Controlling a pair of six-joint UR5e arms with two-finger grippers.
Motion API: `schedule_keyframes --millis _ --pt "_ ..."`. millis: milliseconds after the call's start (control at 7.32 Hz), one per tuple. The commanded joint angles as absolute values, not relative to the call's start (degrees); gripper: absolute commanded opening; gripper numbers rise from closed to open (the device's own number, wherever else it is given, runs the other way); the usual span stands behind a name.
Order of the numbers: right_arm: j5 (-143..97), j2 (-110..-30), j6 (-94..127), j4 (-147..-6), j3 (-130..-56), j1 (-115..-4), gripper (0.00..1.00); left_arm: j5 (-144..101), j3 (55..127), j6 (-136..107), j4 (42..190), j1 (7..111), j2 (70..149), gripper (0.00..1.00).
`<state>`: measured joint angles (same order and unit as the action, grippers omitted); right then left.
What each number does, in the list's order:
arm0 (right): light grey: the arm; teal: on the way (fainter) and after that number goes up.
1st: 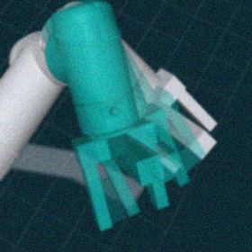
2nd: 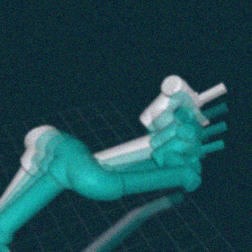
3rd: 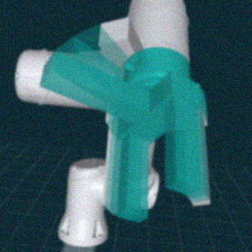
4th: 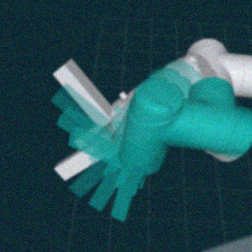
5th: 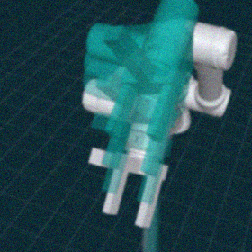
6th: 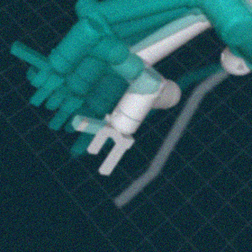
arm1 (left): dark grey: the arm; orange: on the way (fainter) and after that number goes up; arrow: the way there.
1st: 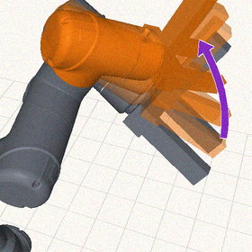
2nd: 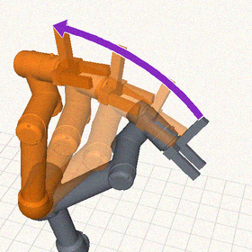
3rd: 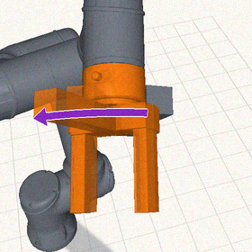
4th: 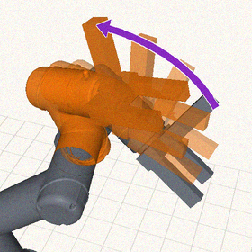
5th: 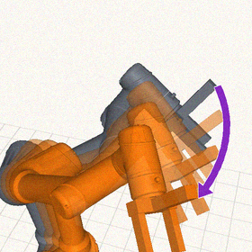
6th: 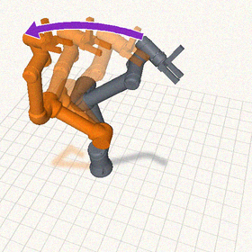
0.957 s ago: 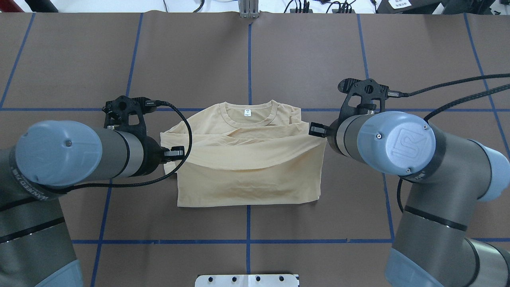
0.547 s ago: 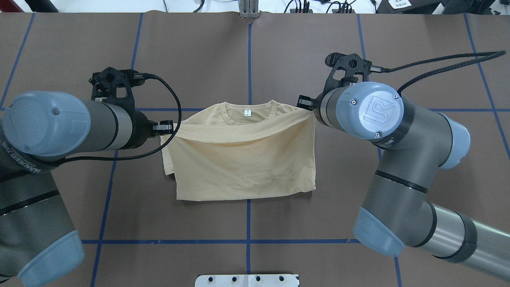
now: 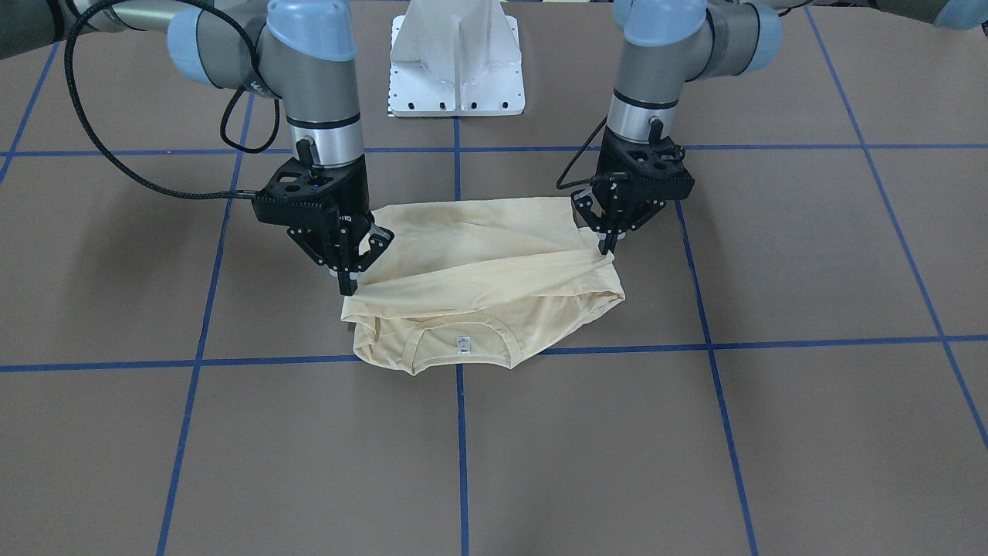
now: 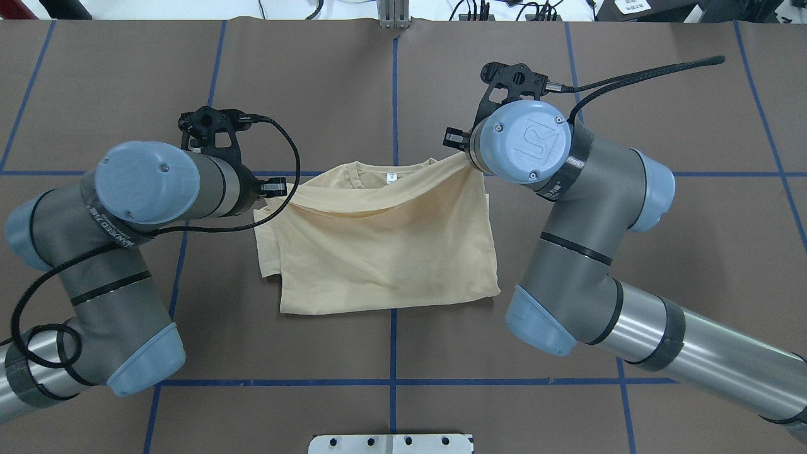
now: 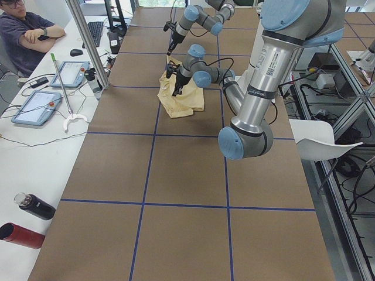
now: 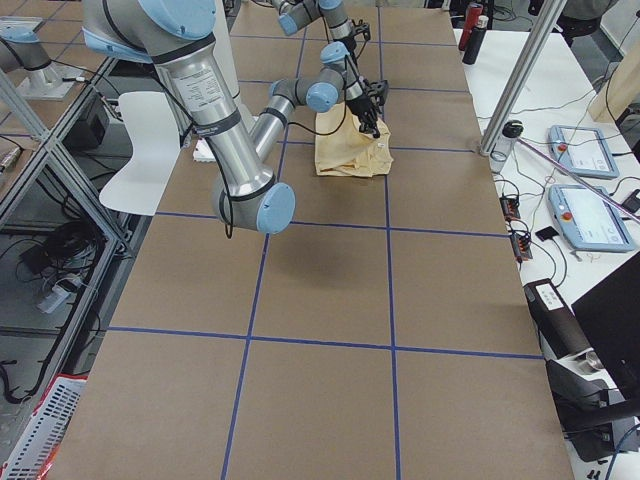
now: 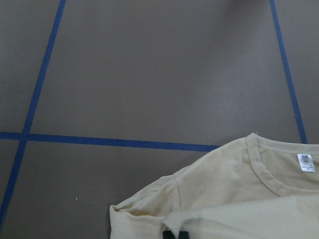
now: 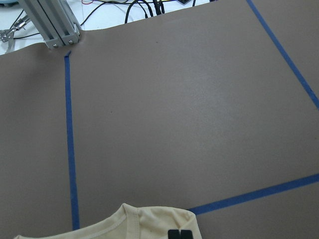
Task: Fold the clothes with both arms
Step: 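Release the hem and raise both grippers away from the folded shirt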
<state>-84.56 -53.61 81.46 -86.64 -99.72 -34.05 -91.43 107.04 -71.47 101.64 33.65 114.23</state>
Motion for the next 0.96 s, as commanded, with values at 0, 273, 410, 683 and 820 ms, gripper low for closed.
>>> schedule_keyframes --millis 0,273,410,683,820 --pt "-84.5 -52.0 81.3 -80.3 -91.0 -34.3 0.0 -90.0 99.1 -71.5 106.4 33.8 115.8 0.0" --pt "-84.6 -52.0 81.0 -80.2 -89.1 -34.3 0.0 -90.0 97.6 -71.4 108.0 33.8 116.2 0.0" --pt "-84.7 -51.9 80.5 -80.1 -89.0 -34.3 0.15 -90.0 97.6 -71.5 108.3 33.8 116.3 0.0" --pt "-85.9 -51.7 77.4 -79.8 -89.3 -35.7 1.0 -90.2 98.2 -70.7 111.2 33.9 115.8 1.0" --pt "-92.2 -51.7 75.1 -79.5 -89.7 -37.9 1.0 -90.3 99.3 -64.1 111.4 34.6 116.0 1.0"
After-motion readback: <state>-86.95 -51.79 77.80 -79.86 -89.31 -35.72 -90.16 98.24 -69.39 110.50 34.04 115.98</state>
